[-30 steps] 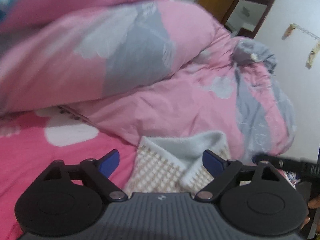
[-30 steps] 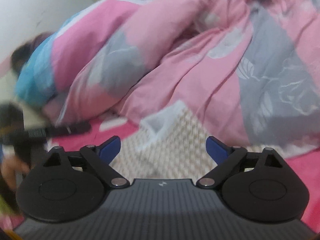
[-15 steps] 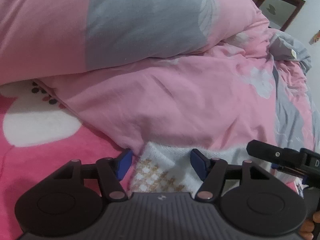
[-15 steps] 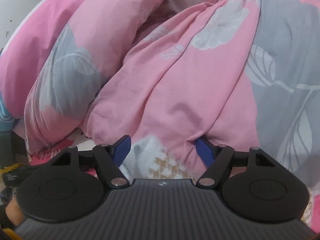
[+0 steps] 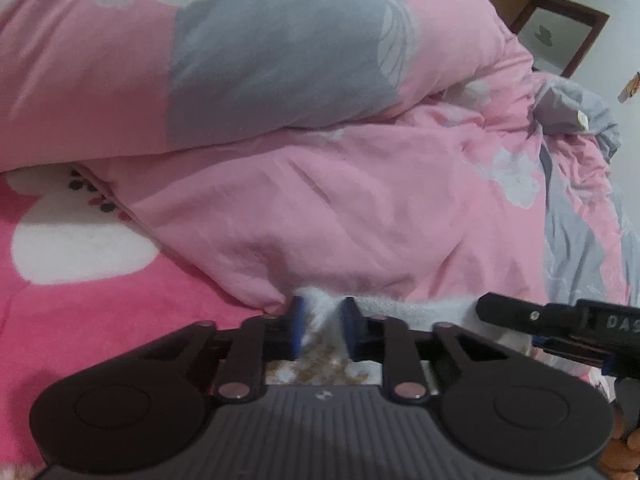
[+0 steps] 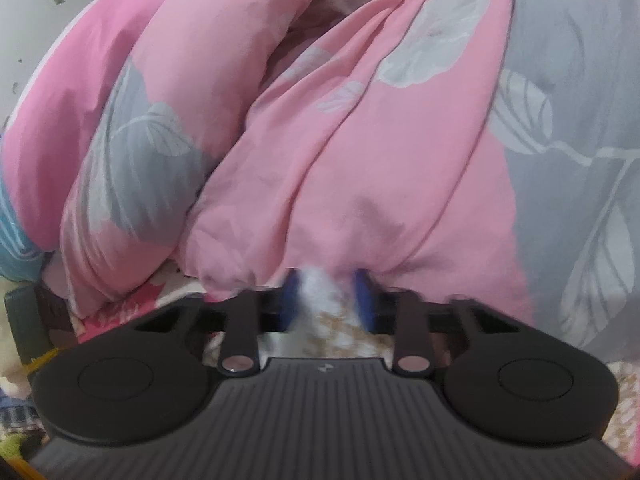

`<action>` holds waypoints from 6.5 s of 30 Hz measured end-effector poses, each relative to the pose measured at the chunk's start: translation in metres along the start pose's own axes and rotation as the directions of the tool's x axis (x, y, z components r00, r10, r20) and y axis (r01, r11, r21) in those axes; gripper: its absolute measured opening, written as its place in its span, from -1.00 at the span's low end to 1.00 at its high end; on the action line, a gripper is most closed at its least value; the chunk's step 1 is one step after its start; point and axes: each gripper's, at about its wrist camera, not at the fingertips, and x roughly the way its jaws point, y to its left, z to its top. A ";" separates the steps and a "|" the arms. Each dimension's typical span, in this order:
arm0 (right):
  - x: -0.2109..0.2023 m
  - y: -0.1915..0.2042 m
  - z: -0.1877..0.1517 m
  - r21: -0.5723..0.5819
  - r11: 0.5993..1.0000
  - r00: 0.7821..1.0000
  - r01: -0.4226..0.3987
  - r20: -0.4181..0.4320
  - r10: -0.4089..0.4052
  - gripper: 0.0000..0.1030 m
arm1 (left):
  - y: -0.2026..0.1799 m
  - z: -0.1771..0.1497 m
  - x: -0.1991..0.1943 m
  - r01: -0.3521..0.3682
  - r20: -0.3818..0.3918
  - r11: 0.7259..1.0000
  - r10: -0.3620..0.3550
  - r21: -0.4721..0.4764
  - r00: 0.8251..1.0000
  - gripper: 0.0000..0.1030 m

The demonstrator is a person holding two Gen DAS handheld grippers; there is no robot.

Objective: Fold clothes

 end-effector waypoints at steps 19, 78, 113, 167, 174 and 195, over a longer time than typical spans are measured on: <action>-0.147 0.022 -0.116 -0.442 0.896 0.997 0.026 -0.051 -0.054 -0.91 | -0.061 -0.108 -0.190 0.240 -0.093 0.880 -0.221 0.410 0.971 -0.71; -0.103 0.003 -0.140 -0.242 0.968 0.996 0.066 0.068 -0.051 -0.82 | -0.043 -0.130 -0.166 0.053 0.145 0.932 -0.111 0.360 0.983 0.43; -0.058 -0.041 -0.145 -0.145 0.986 0.971 0.087 0.234 -0.051 -0.84 | 0.009 -0.089 -0.090 0.024 0.049 0.984 -0.033 0.176 0.998 -0.78; -0.305 0.053 -0.268 -0.077 0.996 0.985 -0.036 0.165 0.048 -0.29 | -0.079 -0.234 -0.347 -0.081 0.037 0.859 0.072 0.506 0.997 0.36; -0.360 0.083 -0.343 -0.147 0.989 0.985 0.001 0.172 0.025 0.23 | -0.082 -0.300 -0.390 -0.042 -0.001 0.880 0.048 0.473 0.999 0.68; -0.311 0.087 -0.456 -0.161 0.932 0.943 0.323 0.131 -0.305 0.97 | -0.066 -0.379 -0.370 -0.138 -0.033 0.886 0.170 0.442 0.985 1.00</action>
